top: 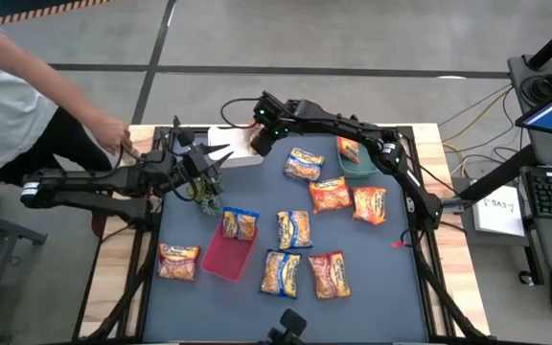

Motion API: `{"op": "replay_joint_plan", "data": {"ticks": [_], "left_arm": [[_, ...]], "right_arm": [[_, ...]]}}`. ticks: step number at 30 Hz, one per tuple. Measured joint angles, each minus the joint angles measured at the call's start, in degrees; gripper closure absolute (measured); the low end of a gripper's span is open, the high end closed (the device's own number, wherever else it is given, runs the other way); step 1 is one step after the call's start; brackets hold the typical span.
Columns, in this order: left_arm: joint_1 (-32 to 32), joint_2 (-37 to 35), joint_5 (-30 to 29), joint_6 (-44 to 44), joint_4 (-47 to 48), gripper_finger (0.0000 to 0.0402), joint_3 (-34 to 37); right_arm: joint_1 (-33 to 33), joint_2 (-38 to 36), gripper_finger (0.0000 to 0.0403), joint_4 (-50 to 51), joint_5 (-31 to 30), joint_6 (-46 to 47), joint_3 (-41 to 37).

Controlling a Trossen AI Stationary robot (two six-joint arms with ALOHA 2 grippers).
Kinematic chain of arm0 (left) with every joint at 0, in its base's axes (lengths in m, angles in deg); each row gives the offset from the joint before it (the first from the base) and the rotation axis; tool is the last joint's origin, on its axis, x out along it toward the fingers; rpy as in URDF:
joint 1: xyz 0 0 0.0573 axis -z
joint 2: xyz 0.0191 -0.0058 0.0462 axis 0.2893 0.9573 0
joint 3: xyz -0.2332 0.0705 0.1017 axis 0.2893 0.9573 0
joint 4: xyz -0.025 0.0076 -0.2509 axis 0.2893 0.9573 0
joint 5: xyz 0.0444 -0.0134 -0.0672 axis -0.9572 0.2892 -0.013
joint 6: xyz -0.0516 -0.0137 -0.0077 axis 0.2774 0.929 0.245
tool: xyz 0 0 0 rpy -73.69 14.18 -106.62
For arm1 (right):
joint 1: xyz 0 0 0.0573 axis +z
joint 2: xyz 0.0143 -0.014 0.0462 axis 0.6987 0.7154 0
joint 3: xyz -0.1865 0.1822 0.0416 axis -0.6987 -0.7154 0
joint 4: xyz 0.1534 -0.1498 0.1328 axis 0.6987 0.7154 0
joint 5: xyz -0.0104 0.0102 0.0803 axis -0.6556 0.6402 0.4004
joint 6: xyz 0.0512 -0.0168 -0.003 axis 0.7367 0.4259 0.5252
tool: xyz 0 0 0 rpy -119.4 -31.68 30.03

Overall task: Sort Maruchan noodles
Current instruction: Put the top red noodle pack into the white bin

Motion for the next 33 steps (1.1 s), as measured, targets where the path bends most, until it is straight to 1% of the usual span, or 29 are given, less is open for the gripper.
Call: {"op": "replay_joint_plan", "data": {"ticks": [4, 8, 12, 14, 19, 21, 24, 26, 28, 33], "left_arm": [[0.0, 0.0, 0.02, 0.0, -0.01, 0.0326, -0.03], [0.0, 0.0, 0.02, 0.0, -0.02, 0.0326, -0.04], [0.0, 0.02, 0.02, 0.0, 0.0, 0.0326, -0.04], [0.0, 0.02, 0.02, 0.02, 0.09, 0.0326, -0.04], [0.0, 0.3, 0.04, 0.71, 0.56, 0.0326, -0.04], [0.0, 0.89, 0.04, 1.13, 0.5, 0.0326, -0.04], [-0.05, 2.38, 0.03, 1.21, 0.45, 0.0326, -0.04], [-0.29, 3.7, 0.02, 1.43, 0.46, 0.0326, -0.14], [-0.75, 5.28, 0.02, 1.98, 0.37, 0.0326, -0.61], [-2.83, 9.73, 0.02, 4.07, 0.4, 0.0326, -1.61]], "right_arm": [[0.02, 0.0, 0.0295, 0.03, 0.0, -0.32, 0.1], [0.06, 0.0, 0.0289, 0.09, 0.0, -1.37, 0.11], [0.26, -0.1, 0.0298, 0.39, 0.0, -2.69, 0.11], [0.26, -0.8, 0.0305, 2.29, 0.0, -3.18, 0.11], [0.4, -5.19, 0.0322, 7.52, -0.03, -4.95, 0.06], [0.9, -7.23, 0.0328, 8.1, -0.2, -6.12, -1.35], [2.28, -11.01, 0.0337, 7.45, 0.94, -7.79, -6.34], [3.23, -14.75, 0.0342, 4.52, 2.45, -8.25, -12.02], [4.28, -19.24, 0.0345, 0.03, 2.96, -8.31, -19.52], [6.83, -30.39, 0.0347, -15.22, 3.06, -8.61, -40.6]]}}
